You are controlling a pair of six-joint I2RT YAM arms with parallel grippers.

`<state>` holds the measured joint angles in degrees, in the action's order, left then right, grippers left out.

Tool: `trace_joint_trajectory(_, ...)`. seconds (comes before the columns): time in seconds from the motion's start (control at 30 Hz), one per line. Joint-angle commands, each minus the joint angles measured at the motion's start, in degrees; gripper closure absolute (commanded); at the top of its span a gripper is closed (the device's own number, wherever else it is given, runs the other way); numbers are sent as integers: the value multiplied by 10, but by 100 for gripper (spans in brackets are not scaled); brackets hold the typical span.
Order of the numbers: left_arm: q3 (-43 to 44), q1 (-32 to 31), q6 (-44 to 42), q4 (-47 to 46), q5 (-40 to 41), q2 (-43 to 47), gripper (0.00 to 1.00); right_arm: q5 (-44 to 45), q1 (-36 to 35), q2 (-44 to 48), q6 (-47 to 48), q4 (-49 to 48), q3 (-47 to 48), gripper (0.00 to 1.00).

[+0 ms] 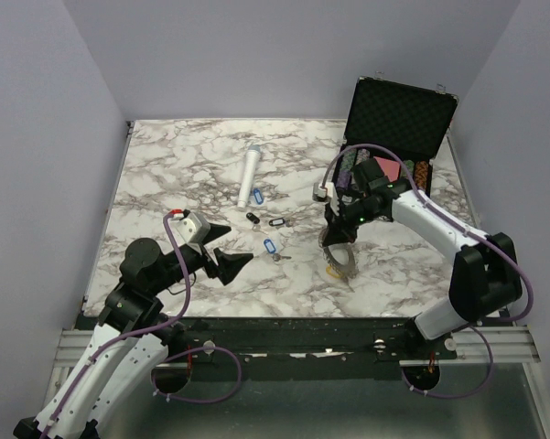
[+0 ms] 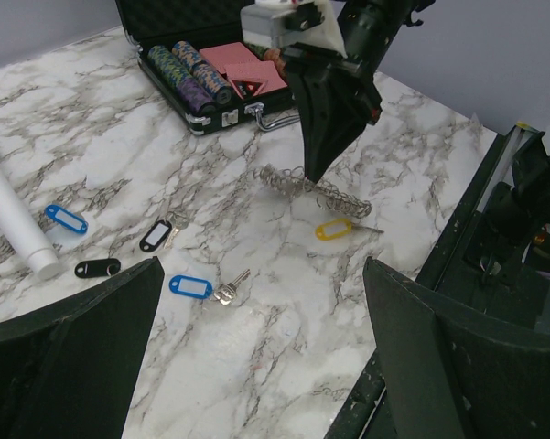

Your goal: Put the keys on the keyring

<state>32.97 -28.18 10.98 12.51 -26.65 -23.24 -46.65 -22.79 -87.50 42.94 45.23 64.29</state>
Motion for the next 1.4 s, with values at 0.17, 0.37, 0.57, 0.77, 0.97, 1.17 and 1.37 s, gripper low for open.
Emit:
trace_joint_trajectory(0.17,-7,1,-1,-9,3,5,2,53,-73,-133,-77,-111,43,98)
trace_joint_trajectory(0.37,-6,2,1,-8,6,0,2,53,-90,-163,-80,-115,45,93)
trace_joint_trajectory(0.57,-10,0,56,-21,20,-38,3,4,-85,-141,-76,-67,61,61)
trace_joint_trajectory(0.77,4,-77,111,-6,89,-98,5,-96,20,-13,-50,-45,20,47)
trace_joint_trajectory(0.97,4,-155,138,-14,205,-139,5,-143,143,162,-136,-170,-87,18)
trace_joint_trajectory(1.17,9,-158,149,-26,236,-181,5,-143,170,246,-189,-271,-174,0)
trace_joint_trajectory(1.37,33,-158,149,25,259,-223,5,-179,170,259,-187,-287,-195,0)
